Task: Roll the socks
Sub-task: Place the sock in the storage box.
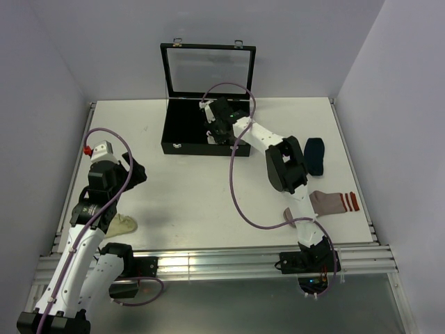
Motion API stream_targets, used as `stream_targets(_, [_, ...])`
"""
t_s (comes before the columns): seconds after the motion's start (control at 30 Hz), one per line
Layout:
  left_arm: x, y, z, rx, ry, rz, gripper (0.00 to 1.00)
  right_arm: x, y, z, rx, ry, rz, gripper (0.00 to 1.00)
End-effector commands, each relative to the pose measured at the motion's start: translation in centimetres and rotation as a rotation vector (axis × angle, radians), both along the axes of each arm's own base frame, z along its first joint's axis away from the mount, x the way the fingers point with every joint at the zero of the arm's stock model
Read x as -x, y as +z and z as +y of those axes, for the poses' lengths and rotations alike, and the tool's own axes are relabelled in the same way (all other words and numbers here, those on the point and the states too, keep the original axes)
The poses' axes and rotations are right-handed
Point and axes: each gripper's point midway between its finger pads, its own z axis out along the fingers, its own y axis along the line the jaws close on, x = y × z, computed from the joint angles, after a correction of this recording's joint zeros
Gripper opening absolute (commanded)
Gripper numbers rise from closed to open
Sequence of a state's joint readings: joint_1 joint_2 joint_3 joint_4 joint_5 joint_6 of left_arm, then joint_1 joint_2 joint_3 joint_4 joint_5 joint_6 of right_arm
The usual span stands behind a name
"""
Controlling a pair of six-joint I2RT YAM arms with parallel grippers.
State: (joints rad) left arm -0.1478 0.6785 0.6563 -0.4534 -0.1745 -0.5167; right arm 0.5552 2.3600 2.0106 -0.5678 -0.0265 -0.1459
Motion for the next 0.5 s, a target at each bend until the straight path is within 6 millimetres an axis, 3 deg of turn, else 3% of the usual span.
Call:
stream_targets(0.0, [-0.4, 0.4, 0.0, -0.006, 0.0, -0.025, 0.88, 5.4, -5.6, -1.2, 0.079, 0.006, 0.226, 0.0])
stream_targets(0.13, [-0.4, 0.3, 0.0, -0.005, 0.001, -0.022, 0.88, 5.7, -5.6, -2.0, 0.119, -0.017, 0.246, 0.0])
stream_targets(0.33, [-0.4, 0.4, 0.0, -0.005, 0.001, -0.023, 0.88, 7.8, -5.3, -5.3, 0.235, 0.004, 0.241, 0.0])
stream_targets(0.47, [-0.4, 0.3, -0.1, -0.006, -0.005, -0.021, 0.88, 8.2, -4.6, -5.4, 0.239, 0.054, 0.248, 0.0])
